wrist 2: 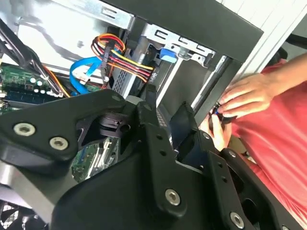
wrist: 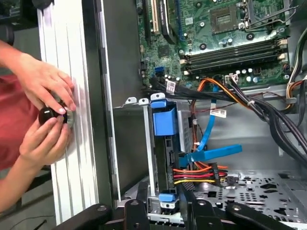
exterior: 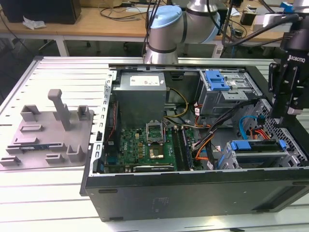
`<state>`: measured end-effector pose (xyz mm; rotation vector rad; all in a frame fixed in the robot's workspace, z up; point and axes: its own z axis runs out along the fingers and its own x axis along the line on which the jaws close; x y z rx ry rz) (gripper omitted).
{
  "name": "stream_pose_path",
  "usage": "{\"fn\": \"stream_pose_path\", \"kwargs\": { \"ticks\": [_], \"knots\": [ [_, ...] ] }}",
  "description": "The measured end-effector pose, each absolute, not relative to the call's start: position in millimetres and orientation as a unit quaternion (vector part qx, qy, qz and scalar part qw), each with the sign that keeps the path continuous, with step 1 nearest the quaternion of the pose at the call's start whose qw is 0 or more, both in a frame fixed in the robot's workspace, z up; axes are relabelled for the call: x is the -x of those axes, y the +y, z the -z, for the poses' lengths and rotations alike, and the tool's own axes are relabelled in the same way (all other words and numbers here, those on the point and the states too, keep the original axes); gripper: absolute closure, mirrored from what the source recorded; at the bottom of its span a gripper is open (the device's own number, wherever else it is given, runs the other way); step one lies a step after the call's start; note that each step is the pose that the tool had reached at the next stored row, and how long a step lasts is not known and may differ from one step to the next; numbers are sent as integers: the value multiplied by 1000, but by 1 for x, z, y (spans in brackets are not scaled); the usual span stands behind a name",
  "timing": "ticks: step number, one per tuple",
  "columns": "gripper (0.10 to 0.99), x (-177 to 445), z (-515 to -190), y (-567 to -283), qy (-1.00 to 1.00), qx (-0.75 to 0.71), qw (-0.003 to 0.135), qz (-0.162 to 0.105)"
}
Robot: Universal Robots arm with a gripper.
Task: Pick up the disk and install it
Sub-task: 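Insert the second disk wire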
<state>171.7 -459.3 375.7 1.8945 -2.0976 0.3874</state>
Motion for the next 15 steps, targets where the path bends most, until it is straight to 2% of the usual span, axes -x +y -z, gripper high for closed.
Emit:
{"fn": "stream_pose_path", "kwargs": {
  "ticks": [5, 15],
  "knots": [
    [694, -160, -376, -447, -725, -655, 153, -145],
    [694, -148, -372, -443, -723, -657, 154, -146]
  ]
}}
